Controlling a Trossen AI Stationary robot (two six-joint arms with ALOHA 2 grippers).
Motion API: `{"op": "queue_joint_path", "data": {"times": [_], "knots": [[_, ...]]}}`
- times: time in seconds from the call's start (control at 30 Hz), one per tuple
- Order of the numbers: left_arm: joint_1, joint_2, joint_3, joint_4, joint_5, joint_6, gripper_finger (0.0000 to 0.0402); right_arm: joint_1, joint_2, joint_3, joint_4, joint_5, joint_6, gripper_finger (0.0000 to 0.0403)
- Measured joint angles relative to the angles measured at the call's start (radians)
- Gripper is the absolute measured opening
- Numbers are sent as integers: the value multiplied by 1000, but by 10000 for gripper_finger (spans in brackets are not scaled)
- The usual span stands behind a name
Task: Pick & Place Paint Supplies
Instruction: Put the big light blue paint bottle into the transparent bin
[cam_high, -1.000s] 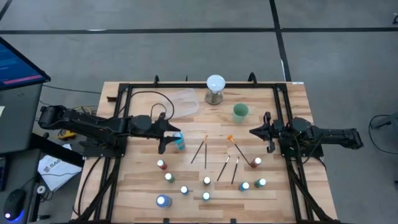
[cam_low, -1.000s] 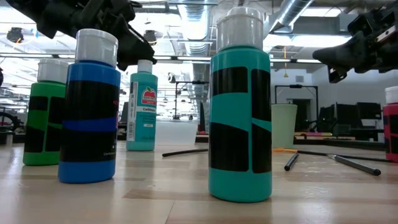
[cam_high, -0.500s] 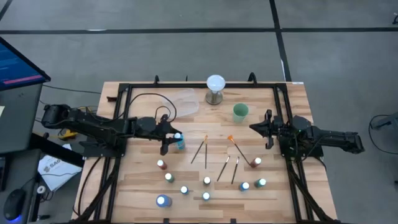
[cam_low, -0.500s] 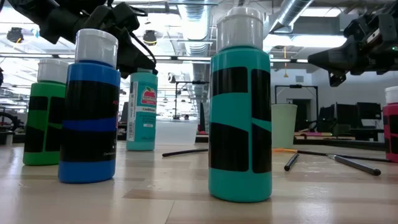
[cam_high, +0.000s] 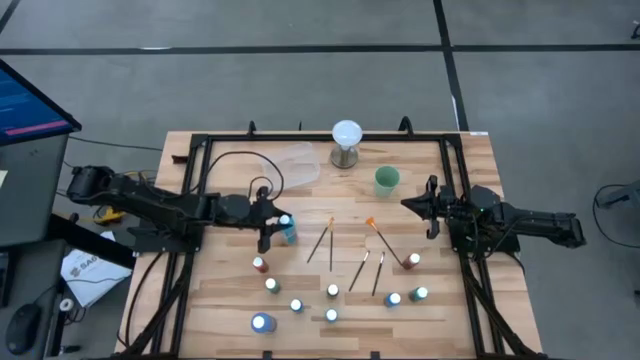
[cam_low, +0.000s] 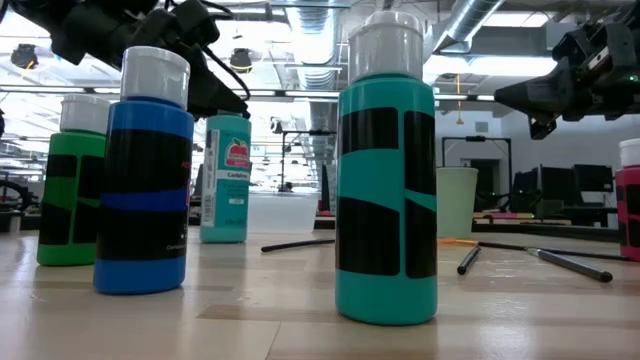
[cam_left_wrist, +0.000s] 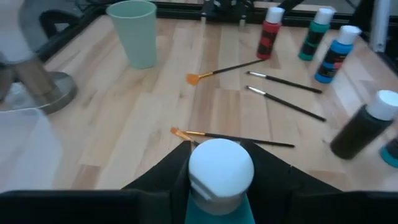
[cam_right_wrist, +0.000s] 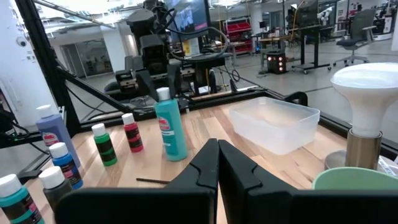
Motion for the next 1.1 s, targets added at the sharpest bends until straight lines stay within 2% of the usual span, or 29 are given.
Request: {"op": "queue_joint_path", "data": {"times": [0.2, 0.43, 0.6, 0.77, 1.0, 1.1], "knots": [[6, -37, 31, 11, -88, 7, 113, 0, 0, 0, 0, 0, 0, 0], [63, -44, 137, 20, -160, 7, 125, 0, 0, 0, 0, 0, 0, 0], [162, -45, 218, 22, -159, 11, 114, 0, 0, 0, 0, 0, 0, 0], [288, -21, 263, 13, -151, 8, 125, 0, 0, 0, 0, 0, 0, 0], [447, 84, 311, 15, -53, 10, 115, 0, 0, 0, 0, 0, 0, 0], [486, 140, 331, 18, -39, 14, 123, 0, 0, 0, 1, 0, 0, 0]]}}
